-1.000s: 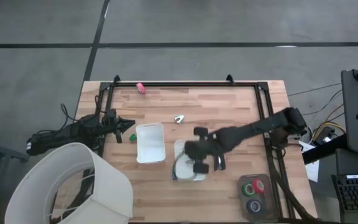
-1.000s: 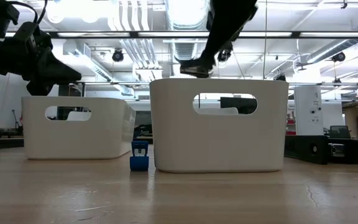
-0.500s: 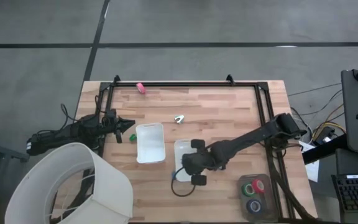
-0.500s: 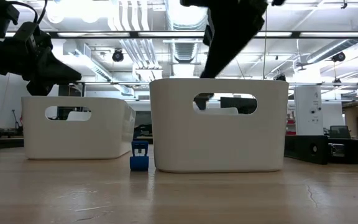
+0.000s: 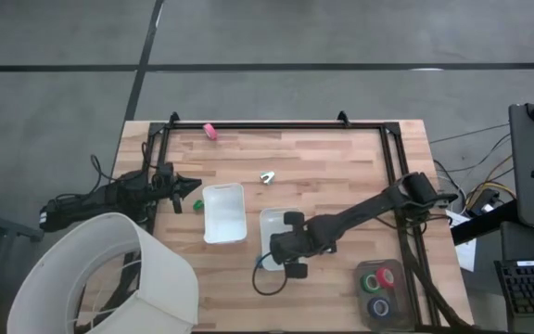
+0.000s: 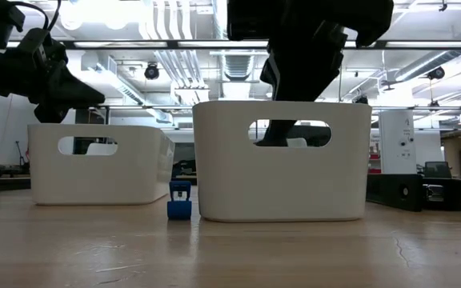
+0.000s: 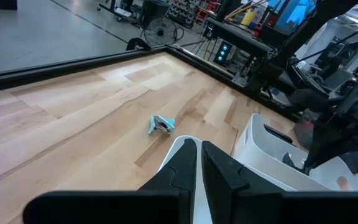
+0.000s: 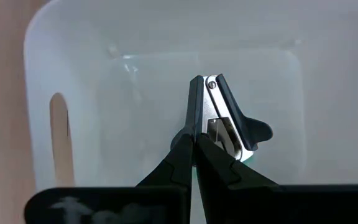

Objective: Pick and place Stapler, Stapler remover, tape
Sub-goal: Put the black staple remover into the right white bin, then put the light blue staple remover into the right white bin

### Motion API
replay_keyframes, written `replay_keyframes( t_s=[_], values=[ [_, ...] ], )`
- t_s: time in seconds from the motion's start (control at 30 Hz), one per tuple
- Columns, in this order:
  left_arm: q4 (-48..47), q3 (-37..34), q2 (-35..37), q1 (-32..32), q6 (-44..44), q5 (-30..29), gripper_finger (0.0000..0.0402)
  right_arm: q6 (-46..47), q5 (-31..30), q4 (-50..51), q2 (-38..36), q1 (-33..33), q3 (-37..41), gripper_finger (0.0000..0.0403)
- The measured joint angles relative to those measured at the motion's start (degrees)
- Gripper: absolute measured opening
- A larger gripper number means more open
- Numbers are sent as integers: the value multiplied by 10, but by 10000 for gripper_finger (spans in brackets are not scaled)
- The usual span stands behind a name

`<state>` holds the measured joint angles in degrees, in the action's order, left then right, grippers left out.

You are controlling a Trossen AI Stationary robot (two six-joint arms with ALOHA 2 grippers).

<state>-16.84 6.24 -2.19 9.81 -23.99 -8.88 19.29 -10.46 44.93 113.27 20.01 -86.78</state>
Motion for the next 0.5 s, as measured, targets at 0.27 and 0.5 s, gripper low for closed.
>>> replay_keyframes(
  t_s=[0.27, 0.5],
  values=[
    [0, 0, 0, 0, 0, 0, 28, 12, 0, 17, -7, -2, 1, 33],
    [0, 0, 0, 0, 0, 0, 28, 16, -2, 13, -7, -5, 2, 112]
  ],
)
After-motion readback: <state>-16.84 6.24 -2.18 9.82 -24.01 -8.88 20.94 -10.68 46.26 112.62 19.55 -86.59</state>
